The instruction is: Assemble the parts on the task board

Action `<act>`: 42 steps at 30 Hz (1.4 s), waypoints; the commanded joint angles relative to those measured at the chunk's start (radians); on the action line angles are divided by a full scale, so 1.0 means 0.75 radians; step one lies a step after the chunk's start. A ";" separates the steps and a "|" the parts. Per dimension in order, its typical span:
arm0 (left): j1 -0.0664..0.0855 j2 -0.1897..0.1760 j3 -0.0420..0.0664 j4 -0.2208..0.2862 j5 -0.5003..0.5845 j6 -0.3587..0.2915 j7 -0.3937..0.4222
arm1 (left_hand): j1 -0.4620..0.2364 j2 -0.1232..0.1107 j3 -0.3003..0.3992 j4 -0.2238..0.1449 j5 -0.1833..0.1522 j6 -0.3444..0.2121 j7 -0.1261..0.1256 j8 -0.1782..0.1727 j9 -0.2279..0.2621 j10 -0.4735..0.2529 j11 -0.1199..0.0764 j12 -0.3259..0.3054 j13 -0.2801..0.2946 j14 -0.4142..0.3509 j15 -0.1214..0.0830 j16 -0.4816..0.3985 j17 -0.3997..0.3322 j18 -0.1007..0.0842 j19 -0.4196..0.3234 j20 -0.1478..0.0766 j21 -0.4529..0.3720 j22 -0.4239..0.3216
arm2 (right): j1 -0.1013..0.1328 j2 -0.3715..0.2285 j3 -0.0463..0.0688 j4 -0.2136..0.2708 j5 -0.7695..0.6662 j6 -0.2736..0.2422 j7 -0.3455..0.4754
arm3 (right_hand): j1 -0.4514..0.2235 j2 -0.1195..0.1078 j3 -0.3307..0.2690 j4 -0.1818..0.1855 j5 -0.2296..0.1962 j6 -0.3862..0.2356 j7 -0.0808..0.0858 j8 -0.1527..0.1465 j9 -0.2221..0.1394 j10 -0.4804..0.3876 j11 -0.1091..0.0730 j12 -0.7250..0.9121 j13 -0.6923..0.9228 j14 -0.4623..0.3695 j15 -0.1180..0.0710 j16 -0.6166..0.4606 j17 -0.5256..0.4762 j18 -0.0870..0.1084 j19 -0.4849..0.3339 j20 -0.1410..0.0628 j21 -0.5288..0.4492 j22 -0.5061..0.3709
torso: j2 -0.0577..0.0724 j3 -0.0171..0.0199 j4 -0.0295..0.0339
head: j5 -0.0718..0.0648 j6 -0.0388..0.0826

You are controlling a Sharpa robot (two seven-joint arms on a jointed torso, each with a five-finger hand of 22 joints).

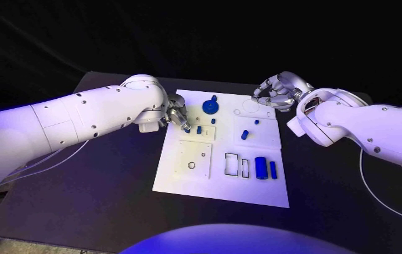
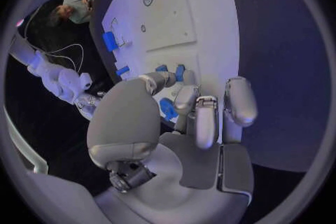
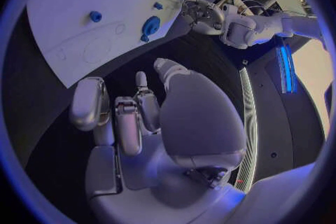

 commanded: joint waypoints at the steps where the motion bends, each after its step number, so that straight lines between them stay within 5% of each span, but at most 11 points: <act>1: 0.000 -0.001 -0.001 0.004 -0.010 0.032 -0.005 | -0.001 0.013 0.252 -0.257 0.011 0.036 -0.031 0.006 0.003 0.012 -0.002 0.005 0.001 0.138 -0.008 0.005 0.351 -0.004 0.009 -0.004 0.007 0.131 | -0.001 0.000 0.000 0.000 -0.016 0.012 0.000 | -0.009 0.000 0.011 0.000 0.001 0.010 0.001 -0.007 -0.001 -0.002 -0.009 0.000 0.001 0.128 -0.007 -0.006 0.305 0.006 0.002 -0.009 -0.007 0.001 | 0.001 0.0002 0.0007 | 0.000 0.000; 28: 0.000 0.031 -0.005 -0.010 0.030 0.027 -0.002 | -0.037 0.019 0.240 -0.243 -0.015 0.037 -0.030 0.000 0.005 0.018 0.000 -0.002 -0.006 0.138 -0.006 0.005 0.351 -0.005 0.011 -0.002 0.008 0.135 | -0.001 0.002 0.000 0.002 -0.015 0.010 0.000 | -0.013 -0.004 0.013 0.000 0.001 0.010 0.002 -0.010 -0.002 -0.002 -0.009 0.000 0.000 0.128 -0.007 -0.006 0.304 0.006 0.002 -0.010 -0.008 0.002 | 0.001 0.0001 0.0001 | 0.000 -0.004; 42: 0.000 0.043 -0.008 -0.034 0.058 0.043 -0.024 | -0.149 0.004 0.193 -0.161 -0.172 0.031 -0.048 -0.016 0.016 0.018 -0.010 -0.017 -0.017 0.138 -0.013 0.005 0.351 -0.004 0.010 -0.005 -0.011 0.134 | -0.001 0.001 0.000 0.003 -0.014 0.011 0.000 | -0.014 -0.004 0.017 0.001 0.005 0.011 0.002 -0.013 -0.002 -0.002 -0.009 0.000 0.000 0.128 -0.007 -0.006 0.304 0.006 0.002 -0.010 -0.008 0.002 | 0.001 -0.0005 0.0015 | -0.006 -0.006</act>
